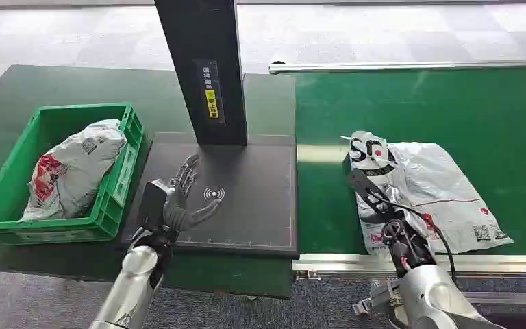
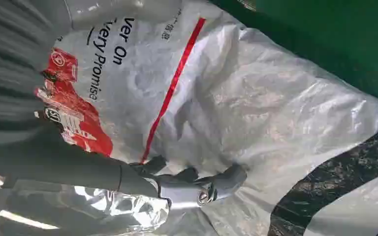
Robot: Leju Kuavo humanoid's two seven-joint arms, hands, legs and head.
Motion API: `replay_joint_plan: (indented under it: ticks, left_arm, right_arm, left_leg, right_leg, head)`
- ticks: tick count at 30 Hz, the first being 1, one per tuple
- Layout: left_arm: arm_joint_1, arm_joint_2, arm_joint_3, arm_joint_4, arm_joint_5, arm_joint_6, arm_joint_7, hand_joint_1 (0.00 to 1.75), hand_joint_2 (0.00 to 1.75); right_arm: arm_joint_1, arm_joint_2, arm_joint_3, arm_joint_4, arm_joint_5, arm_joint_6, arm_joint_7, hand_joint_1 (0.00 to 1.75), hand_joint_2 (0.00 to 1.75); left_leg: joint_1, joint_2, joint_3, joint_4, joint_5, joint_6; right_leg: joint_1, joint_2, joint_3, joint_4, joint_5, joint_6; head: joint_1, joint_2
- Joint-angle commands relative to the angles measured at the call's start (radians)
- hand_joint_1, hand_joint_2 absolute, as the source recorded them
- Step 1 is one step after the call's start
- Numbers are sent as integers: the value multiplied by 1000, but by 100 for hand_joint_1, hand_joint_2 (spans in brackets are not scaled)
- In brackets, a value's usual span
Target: Moved the parcel from conveyor to table for the left to box.
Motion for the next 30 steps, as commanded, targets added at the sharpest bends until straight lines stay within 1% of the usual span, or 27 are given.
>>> replay_joint_plan:
  ticks: [1, 9, 10, 14, 16, 24, 29, 30]
  left_arm:
    - [-27, 6, 16, 37, 1, -6, 13, 0, 175]
    - [-27, 6, 16, 37, 1, -6, 13, 0, 175]
    - [-26, 6, 16, 37, 1, -6, 13, 0, 175]
    - [-20, 5, 13, 31, 3, -5, 15, 0, 175]
    - [-19, 5, 8, 29, 3, -4, 19, 0, 175]
    - [-16, 5, 2, 15, 4, 0, 28, 0, 175]
    - [17, 6, 12, -33, 6, -2, 34, 0, 175]
    - [19, 7, 13, -33, 6, -2, 34, 0, 175]
  right_arm:
    - [-60, 0, 6, 82, 0, 14, -3, 169, 175]
    - [-60, 0, 6, 82, 0, 14, -3, 169, 175]
    - [-59, 0, 6, 82, 1, 14, -3, 175, 175]
    - [-51, 1, 7, 74, 2, 22, -7, 175, 175]
    - [-37, 1, 4, 60, -6, 37, -30, 175, 175]
    - [-30, 1, 17, 48, -6, 55, -56, 175, 175]
    - [-22, 16, 28, 4, -22, 13, -126, 175, 175]
    - [-23, 18, 29, 4, -22, 13, -126, 175, 175]
  left_leg:
    - [0, 0, 1, 0, 0, 0]
    - [0, 0, 1, -1, 0, 0]
    - [0, 0, 2, -1, -1, 0]
    - [0, 0, 1, 0, 0, 0]
    - [0, 0, 2, -1, -1, 1]
    - [0, 0, 1, -1, 0, 0]
    - [0, 1, 2, -1, -1, 0]
    - [0, 1, 1, 0, 0, 0]
  right_leg:
    - [0, 1, 0, 0, 0, 0]
    - [0, 0, 1, 0, 0, 0]
    - [0, 0, 2, -1, -1, 0]
    - [0, 0, 1, 0, 0, 0]
    - [0, 0, 2, -1, 0, 0]
    - [0, 0, 1, -1, 0, 0]
    - [0, 1, 2, -1, 0, 0]
    - [0, 1, 1, -1, 0, 0]
  head:
    - [0, 0]
    - [0, 0]
    - [0, 0]
    - [0, 0]
    - [0, 0]
    - [0, 0]
    - [0, 0]
    - [0, 0]
